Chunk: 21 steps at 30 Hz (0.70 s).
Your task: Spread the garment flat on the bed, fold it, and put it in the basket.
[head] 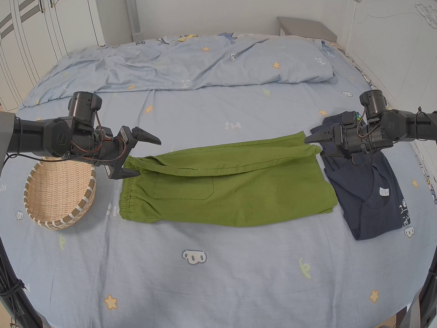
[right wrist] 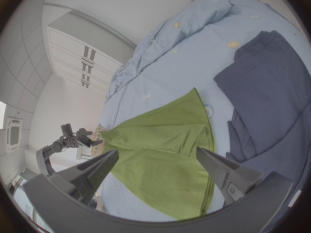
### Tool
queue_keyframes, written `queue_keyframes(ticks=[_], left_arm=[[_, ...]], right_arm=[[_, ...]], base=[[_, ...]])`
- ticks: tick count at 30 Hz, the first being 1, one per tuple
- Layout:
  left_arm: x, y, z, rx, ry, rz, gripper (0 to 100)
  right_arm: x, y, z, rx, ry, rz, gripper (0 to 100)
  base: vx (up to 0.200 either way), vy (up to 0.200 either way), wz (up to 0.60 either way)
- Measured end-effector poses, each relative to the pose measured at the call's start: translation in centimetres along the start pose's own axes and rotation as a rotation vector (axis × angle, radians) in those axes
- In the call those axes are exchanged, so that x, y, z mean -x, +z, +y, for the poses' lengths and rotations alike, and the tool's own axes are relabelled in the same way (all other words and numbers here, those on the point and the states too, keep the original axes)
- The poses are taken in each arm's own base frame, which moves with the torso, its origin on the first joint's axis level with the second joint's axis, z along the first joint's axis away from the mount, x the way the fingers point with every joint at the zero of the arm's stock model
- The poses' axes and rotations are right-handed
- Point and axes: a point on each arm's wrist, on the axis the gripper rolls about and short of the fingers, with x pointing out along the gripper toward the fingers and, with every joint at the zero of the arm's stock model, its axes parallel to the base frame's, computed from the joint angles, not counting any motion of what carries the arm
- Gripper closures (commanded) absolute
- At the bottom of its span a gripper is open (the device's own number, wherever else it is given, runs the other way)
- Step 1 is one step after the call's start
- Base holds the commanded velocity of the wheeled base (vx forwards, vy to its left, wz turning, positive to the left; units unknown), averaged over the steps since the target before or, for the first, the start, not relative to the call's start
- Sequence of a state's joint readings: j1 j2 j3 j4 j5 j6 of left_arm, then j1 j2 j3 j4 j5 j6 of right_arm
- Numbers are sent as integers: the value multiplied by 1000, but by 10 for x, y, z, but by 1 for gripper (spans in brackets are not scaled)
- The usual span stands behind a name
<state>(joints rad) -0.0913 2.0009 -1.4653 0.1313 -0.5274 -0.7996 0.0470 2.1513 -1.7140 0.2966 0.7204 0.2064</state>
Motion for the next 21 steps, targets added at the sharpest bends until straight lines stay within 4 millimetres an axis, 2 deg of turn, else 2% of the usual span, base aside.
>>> queue_keyframes(ticks=[5, 14, 21], left_arm=[[-10, 4, -4, 0, -1, -32, 0], [-32, 42, -19, 3, -58, -164, 0], [-55, 61, -13, 24, -70, -217, 0]], right_arm=[[0, -1, 1, -1, 1, 2, 0], [5, -1, 6, 3, 3, -2, 0], [14, -2, 14, 10, 7, -12, 0]], base=[[0, 0, 0], [0, 0, 0], [0, 0, 0]])
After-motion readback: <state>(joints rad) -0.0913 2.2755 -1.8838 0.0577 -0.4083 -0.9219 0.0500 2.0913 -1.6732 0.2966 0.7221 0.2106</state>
